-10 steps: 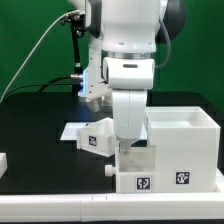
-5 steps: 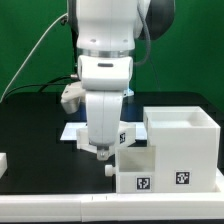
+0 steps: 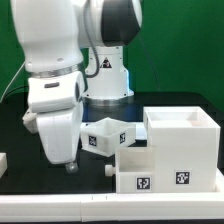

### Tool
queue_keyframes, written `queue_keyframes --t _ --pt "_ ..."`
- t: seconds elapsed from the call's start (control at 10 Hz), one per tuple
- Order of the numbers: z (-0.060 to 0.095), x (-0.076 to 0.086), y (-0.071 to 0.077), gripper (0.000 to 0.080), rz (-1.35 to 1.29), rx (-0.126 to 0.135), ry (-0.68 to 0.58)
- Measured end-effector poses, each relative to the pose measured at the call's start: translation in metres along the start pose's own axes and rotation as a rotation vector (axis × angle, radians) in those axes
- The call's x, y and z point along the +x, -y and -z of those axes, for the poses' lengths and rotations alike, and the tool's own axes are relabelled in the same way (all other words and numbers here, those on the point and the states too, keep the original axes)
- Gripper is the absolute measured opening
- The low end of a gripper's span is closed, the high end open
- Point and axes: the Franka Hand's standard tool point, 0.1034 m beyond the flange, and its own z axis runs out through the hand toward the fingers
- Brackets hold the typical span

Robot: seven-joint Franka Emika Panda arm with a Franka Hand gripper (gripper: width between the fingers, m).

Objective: Assemble drawer

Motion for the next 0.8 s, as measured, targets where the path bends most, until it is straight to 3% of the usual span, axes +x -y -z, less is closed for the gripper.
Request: queue_keyframes --t 0.2,0.6,0.8 --pt "-0.007 -0.004 0.005 0.0649 -0.037 0.005 -0.037" --pt "-0.02 0.042 0.01 0.0649 -0.097 0.021 -0.057" --pt "-0.023 0.068 0.007 0.0649 -0.12 -0.004 -0.063"
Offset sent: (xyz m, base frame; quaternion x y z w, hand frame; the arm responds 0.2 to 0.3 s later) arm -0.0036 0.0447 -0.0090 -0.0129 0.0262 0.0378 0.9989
